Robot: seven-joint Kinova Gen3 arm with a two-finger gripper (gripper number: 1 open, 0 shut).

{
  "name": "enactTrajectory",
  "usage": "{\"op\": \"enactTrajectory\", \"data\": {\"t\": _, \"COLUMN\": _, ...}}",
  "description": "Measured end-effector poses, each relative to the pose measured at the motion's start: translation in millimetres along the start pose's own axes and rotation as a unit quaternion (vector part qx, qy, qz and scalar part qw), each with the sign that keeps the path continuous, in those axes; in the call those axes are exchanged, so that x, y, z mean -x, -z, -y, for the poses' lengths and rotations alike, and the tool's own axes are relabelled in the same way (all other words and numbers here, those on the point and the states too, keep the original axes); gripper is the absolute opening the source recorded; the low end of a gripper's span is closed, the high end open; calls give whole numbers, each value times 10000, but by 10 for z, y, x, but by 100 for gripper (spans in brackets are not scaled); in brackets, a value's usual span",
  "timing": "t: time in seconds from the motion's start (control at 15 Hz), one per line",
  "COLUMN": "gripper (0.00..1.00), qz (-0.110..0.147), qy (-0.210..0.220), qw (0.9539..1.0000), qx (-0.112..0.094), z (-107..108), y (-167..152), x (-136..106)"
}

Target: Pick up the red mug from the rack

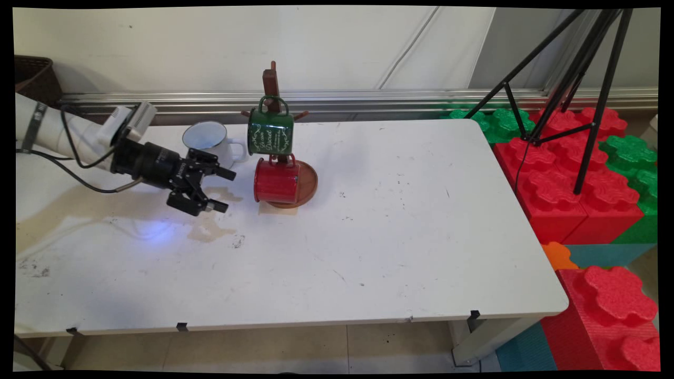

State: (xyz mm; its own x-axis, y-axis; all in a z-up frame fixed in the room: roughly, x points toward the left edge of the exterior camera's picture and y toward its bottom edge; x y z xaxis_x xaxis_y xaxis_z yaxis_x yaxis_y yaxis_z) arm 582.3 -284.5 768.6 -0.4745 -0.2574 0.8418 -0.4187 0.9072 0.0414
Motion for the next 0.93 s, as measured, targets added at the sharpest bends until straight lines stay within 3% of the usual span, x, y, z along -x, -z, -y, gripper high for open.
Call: {"op": "enactTrajectory", "data": {"t": 0.93, "gripper": 100, "qz": -542, "qy": 504, "qw": 9972, "qx": -37, "z": 80, "y": -567, "x": 52}}
